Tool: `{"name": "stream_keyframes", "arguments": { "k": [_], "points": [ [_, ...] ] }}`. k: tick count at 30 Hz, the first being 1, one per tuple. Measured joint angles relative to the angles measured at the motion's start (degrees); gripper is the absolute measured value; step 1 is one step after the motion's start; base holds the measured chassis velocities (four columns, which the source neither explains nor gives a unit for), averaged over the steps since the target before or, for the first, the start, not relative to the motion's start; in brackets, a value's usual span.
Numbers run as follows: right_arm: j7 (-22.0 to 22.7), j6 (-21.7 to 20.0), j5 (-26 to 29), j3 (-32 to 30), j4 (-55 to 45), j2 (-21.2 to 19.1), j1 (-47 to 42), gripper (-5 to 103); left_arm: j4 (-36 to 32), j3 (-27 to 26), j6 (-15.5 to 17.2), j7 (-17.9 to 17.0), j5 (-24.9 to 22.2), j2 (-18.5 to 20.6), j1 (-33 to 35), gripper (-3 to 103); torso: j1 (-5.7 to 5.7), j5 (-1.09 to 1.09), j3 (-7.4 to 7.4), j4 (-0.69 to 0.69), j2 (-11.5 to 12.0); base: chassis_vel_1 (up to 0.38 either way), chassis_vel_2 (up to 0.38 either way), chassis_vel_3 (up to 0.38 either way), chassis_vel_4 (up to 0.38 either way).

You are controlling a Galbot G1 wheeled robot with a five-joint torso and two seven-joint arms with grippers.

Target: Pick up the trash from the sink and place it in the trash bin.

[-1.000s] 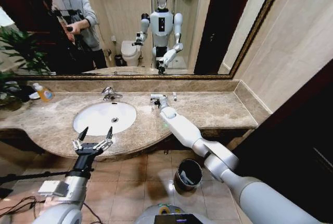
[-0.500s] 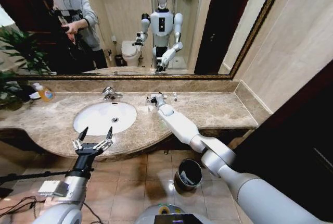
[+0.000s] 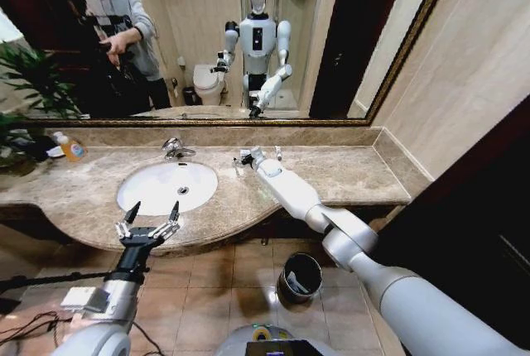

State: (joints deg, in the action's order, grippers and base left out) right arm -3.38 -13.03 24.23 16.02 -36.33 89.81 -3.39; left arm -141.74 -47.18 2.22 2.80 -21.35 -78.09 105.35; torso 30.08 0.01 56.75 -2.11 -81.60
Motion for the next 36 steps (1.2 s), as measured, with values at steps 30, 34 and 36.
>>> {"name": "stream_keyframes", "arguments": {
  "k": [30, 34, 36],
  "points": [
    [-8.1, -3.9, -2.8, -0.2, 4.0, -1.7, 2.2, 72, 0.0, 0.0, 0.0, 0.0, 0.0, 0.0, 0.0, 100, 0.0, 0.0, 0.0, -0.01, 0.0, 0.0, 0.0, 0.0, 0.0],
    [-7.8, -3.5, -2.4, -0.5, 3.5, -2.6, 1.8, 60, 0.0, 0.0, 0.0, 0.0, 0.0, 0.0, 0.0, 100, 0.0, 0.0, 0.0, 0.0, 0.0, 0.0, 0.0, 0.0, 0.0],
    [-7.7, -3.5, -2.3, -0.5, 3.2, -2.8, 1.7, 56, 0.0, 0.0, 0.0, 0.0, 0.0, 0.0, 0.0, 100, 0.0, 0.0, 0.0, 0.0, 0.0, 0.0, 0.0, 0.0, 0.0]
  ]
}}
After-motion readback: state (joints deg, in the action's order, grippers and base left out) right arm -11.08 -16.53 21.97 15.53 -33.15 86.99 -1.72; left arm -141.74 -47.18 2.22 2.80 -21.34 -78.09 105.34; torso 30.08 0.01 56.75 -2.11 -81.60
